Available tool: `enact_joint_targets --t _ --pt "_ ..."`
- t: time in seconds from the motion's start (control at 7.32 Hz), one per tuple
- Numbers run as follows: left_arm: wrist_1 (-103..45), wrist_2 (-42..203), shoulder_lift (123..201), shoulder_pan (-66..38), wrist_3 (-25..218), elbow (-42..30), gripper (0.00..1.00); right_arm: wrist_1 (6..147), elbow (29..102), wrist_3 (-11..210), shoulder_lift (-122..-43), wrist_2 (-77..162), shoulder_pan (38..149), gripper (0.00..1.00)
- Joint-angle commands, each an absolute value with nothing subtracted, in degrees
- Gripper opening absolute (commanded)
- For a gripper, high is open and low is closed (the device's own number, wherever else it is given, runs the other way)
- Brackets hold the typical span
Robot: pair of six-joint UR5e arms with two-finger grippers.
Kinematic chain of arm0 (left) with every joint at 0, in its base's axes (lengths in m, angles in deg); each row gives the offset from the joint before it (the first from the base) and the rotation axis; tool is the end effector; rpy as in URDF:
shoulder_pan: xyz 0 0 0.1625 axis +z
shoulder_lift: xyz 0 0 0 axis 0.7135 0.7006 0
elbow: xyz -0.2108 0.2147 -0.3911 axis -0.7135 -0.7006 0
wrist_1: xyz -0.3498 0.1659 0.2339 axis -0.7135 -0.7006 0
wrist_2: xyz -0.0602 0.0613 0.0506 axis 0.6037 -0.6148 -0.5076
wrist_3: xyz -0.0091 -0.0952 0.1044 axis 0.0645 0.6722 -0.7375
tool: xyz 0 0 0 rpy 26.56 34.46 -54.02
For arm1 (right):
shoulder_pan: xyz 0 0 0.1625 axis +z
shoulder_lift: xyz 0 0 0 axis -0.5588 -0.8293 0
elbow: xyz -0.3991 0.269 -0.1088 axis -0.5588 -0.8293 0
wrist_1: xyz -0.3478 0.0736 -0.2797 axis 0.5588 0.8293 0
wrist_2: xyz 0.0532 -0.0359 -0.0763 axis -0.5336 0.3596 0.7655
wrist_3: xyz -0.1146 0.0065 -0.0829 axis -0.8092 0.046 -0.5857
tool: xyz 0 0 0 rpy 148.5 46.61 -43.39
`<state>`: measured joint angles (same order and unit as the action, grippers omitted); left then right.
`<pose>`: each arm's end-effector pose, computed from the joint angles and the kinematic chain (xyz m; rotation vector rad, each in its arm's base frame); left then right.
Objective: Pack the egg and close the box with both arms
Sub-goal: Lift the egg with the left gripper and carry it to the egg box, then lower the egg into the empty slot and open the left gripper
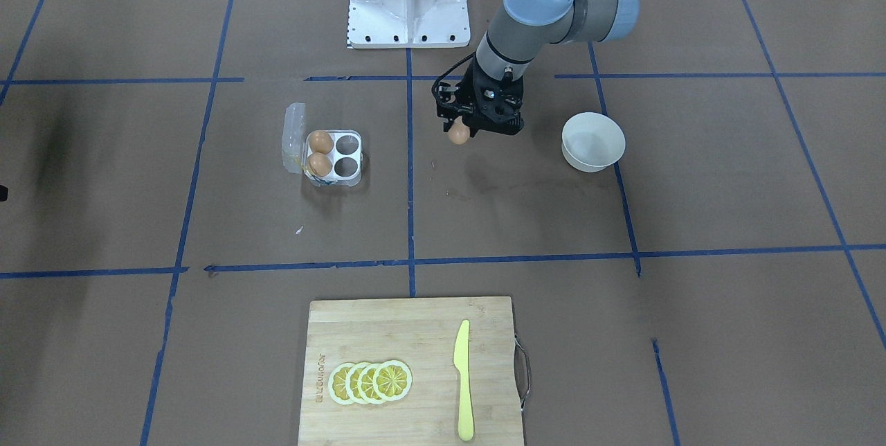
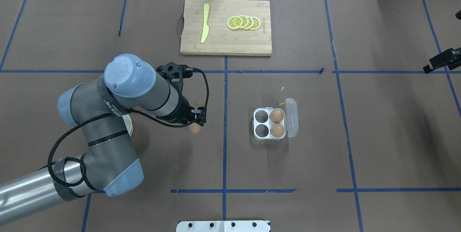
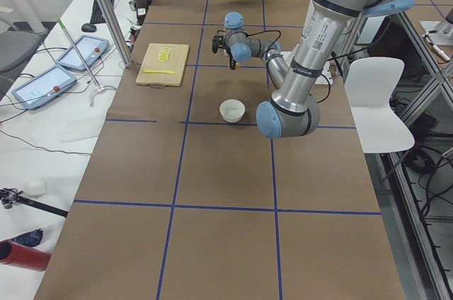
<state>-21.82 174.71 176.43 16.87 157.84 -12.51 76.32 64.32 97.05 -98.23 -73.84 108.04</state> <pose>0.6311 -0.4265 0.2579 0.0027 1.1234 0.0124 -0.1380 -0.5777 0.6590 0.0918 -0.9083 -0.1780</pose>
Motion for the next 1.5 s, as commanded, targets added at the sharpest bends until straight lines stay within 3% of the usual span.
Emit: enact_joint_targets --t 0.0,0.27,1.37 --pt "-26.69 175.32 184.13 19.33 171.59 -5.81 0.00 76.28 64.44 97.06 -98.17 -73.77 107.98 1.00" --pt "-26.87 175.15 192.22 19.68 171.82 2.79 0.00 76.28 64.44 97.06 -98.17 -73.85 107.89 1.00" --pt "-28.36 170.05 195.42 21.18 169.80 7.75 0.00 76.28 64.88 97.15 -98.17 -73.85 107.63 1.00"
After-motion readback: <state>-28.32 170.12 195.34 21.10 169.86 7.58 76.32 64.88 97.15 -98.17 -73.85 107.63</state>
